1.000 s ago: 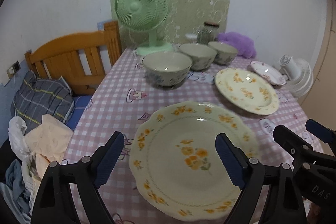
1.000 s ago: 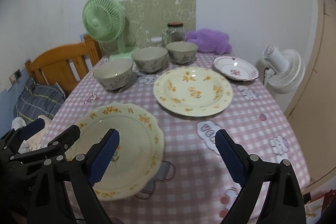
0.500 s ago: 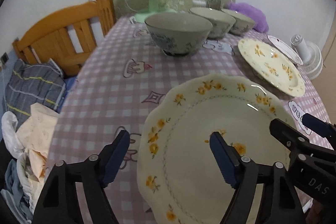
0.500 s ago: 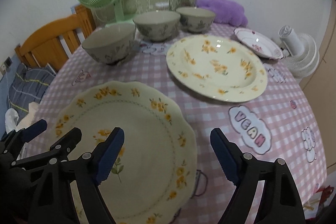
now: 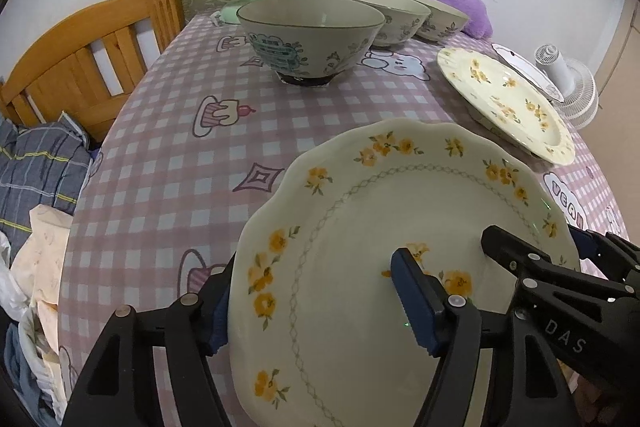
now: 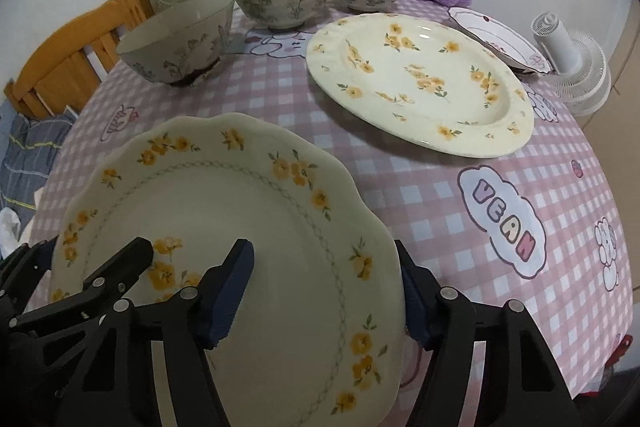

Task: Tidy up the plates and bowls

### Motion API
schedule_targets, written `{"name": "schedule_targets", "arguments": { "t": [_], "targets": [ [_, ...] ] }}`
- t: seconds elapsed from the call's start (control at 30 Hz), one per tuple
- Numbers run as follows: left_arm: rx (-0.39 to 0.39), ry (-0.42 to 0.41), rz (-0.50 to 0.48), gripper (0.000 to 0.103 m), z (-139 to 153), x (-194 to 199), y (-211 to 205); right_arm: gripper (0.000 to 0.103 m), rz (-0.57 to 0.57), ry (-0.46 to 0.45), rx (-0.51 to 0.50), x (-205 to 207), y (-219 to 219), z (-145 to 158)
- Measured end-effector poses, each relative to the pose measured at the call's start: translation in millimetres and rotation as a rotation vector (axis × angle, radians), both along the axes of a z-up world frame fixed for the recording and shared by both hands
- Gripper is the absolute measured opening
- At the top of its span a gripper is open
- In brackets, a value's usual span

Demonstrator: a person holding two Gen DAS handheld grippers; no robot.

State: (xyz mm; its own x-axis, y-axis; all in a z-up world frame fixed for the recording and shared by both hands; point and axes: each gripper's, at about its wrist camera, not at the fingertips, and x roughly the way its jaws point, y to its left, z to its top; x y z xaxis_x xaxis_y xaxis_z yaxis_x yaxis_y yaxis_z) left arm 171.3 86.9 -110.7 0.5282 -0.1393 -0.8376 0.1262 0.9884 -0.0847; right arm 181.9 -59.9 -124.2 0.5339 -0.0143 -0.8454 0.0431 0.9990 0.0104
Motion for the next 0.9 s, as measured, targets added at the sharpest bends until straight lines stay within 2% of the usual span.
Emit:
{"name": "schedule_targets", "arguments": {
  "t": [0.2,0.47,0.9],
  "targets": [
    [-0.008,0.042,-0.009,0.071,2,2,1,0.069,-0.028,0.037,-0.009,-1,0,4],
    [-0.014,0.017,-0.049,0.071,26,1,-11,0.069,-0.069,0.029,-0.009,-10,-10,28],
    [-0.008,-0.018,-0.106,0.072,36,-2,-70,0.068,-0.13,-0.024,-0.003,-25,-65,41]
  ]
}}
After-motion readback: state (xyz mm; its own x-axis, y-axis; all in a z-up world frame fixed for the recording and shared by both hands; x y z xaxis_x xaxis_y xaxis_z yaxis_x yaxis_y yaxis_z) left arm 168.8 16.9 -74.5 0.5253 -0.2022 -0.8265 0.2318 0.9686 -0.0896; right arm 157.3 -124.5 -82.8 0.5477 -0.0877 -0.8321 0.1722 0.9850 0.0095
